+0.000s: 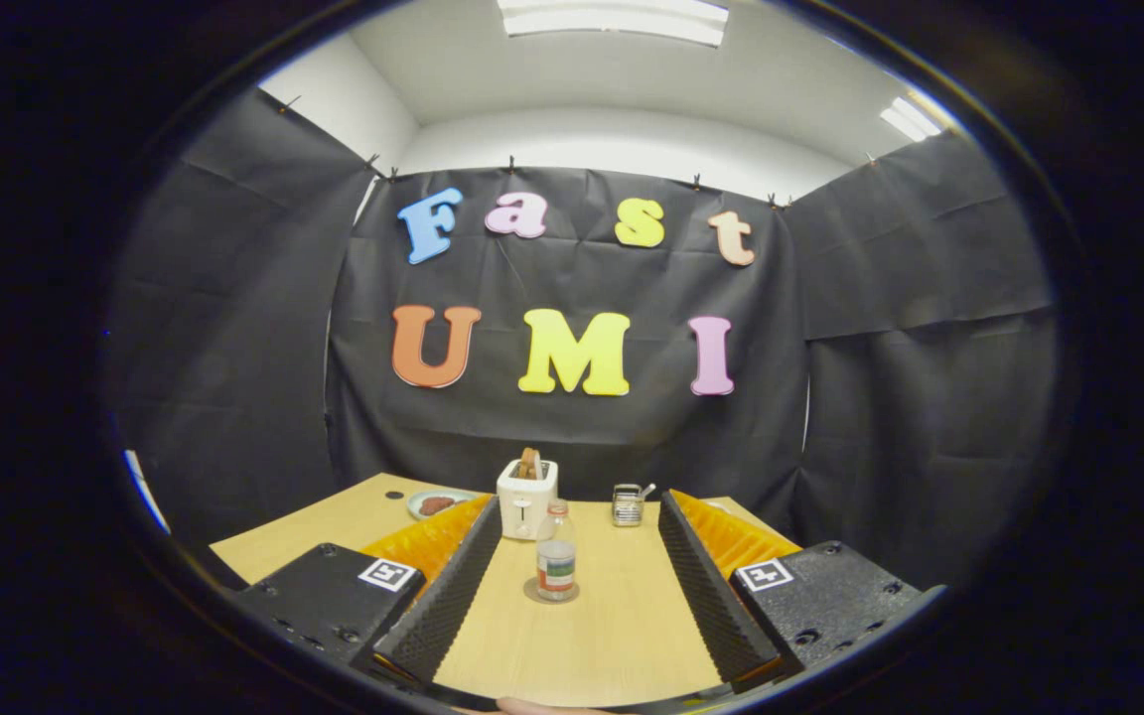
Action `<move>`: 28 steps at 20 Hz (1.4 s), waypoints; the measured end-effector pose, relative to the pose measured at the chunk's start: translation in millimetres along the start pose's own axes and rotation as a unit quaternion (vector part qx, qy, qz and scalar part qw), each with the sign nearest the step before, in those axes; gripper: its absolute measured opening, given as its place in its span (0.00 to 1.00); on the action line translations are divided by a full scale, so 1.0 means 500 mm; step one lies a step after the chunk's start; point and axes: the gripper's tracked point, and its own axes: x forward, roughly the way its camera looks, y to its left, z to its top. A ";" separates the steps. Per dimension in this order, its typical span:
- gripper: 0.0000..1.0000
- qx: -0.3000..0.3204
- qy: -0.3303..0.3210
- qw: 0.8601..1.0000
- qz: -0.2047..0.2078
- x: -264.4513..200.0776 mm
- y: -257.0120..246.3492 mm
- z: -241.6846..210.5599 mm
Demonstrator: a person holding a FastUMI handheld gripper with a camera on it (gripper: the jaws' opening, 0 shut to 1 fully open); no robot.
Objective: Take the bottle from table, then pour the juice into the cup, finally place the bottle on the coaster
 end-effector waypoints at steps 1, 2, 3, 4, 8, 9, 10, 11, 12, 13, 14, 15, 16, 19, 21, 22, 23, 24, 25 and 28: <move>1.00 0.000 -0.001 1.000 0.000 0.001 0.002 0.002; 1.00 -0.001 -0.001 1.000 0.000 0.002 0.004 -0.003; 1.00 -0.002 0.001 1.000 0.002 0.004 0.007 -0.007; 1.00 -0.002 0.002 1.000 0.003 0.003 0.009 -0.009; 1.00 0.002 0.001 1.000 0.000 0.000 0.007 -0.007; 1.00 0.003 0.000 1.000 -0.003 -0.002 0.004 -0.005; 1.00 0.004 -0.002 1.000 -0.005 -0.004 0.003 -0.004; 1.00 0.004 -0.004 1.000 -0.006 -0.006 0.002 -0.002; 1.00 0.003 -0.005 1.000 -0.008 -0.007 0.000 -0.004; 1.00 0.004 -0.004 1.000 -0.007 -0.007 0.000 -0.007; 1.00 0.004 -0.003 1.000 -0.007 -0.009 0.001 -0.009; 1.00 0.004 -0.002 1.000 -0.007 -0.008 -0.001 -0.009; 1.00 0.005 -0.002 1.000 -0.007 -0.011 -0.003 -0.010; 1.00 0.006 -0.005 1.000 -0.008 -0.013 -0.008 -0.005; 1.00 0.006 -0.009 1.000 -0.009 -0.016 -0.009 -0.002; 1.00 0.007 -0.008 1.000 -0.008 -0.017 -0.010 -0.005; 1.00 0.007 -0.007 1.000 -0.008 -0.017 -0.009 -0.006; 1.00 0.005 -0.007 1.000 -0.009 -0.017 -0.009 -0.009; 1.00 0.004 -0.006 1.000 -0.009 -0.019 -0.009 -0.011; 1.00 0.003 -0.006 1.000 -0.009 -0.019 -0.011 -0.011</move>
